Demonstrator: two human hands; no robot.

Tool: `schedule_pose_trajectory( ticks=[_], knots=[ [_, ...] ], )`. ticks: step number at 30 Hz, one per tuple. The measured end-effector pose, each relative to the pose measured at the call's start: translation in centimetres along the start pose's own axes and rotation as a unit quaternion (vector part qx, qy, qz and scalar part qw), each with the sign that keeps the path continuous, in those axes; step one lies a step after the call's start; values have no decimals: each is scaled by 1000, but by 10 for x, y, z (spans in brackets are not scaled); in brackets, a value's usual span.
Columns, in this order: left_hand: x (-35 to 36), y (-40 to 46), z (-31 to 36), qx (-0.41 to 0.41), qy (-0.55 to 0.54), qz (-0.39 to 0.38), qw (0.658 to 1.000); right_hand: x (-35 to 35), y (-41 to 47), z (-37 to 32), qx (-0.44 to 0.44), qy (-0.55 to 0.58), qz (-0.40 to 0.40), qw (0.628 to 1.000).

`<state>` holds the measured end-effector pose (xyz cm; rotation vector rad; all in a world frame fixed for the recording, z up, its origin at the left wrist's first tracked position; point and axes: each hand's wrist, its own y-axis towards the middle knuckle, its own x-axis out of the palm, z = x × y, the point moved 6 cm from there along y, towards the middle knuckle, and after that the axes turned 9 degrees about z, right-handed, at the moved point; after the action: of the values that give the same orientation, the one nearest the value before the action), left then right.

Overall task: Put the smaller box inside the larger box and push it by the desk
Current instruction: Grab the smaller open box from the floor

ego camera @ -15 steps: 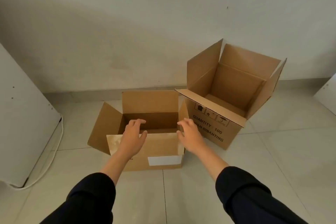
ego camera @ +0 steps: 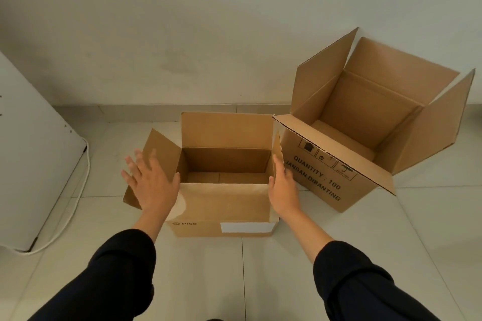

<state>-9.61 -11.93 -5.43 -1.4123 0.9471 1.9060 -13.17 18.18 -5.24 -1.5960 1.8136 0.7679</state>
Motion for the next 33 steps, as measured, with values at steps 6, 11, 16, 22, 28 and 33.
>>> schedule_pose_trajectory(
  ticks=[6,11,16,22,28,33],
  knots=[
    [2,5,-27,-132,-61,-49,988,-2,1,9,118,4,28,993],
    [-5,4,-21,-137,-131,-41,981,-3,-8,3,176,17,11,984],
    [-17,-5,-37,-139,-150,-42,978,-2,-30,-7,171,35,13,985],
    [-58,-10,-62,-134,-173,-15,976,-20,-46,-45,155,39,10,987],
    [-142,3,-55,-90,-221,37,970,-57,-52,-87,146,66,21,987],
    [-216,5,-41,-58,-259,82,961,-102,-45,-117,130,83,21,988]
  ],
)
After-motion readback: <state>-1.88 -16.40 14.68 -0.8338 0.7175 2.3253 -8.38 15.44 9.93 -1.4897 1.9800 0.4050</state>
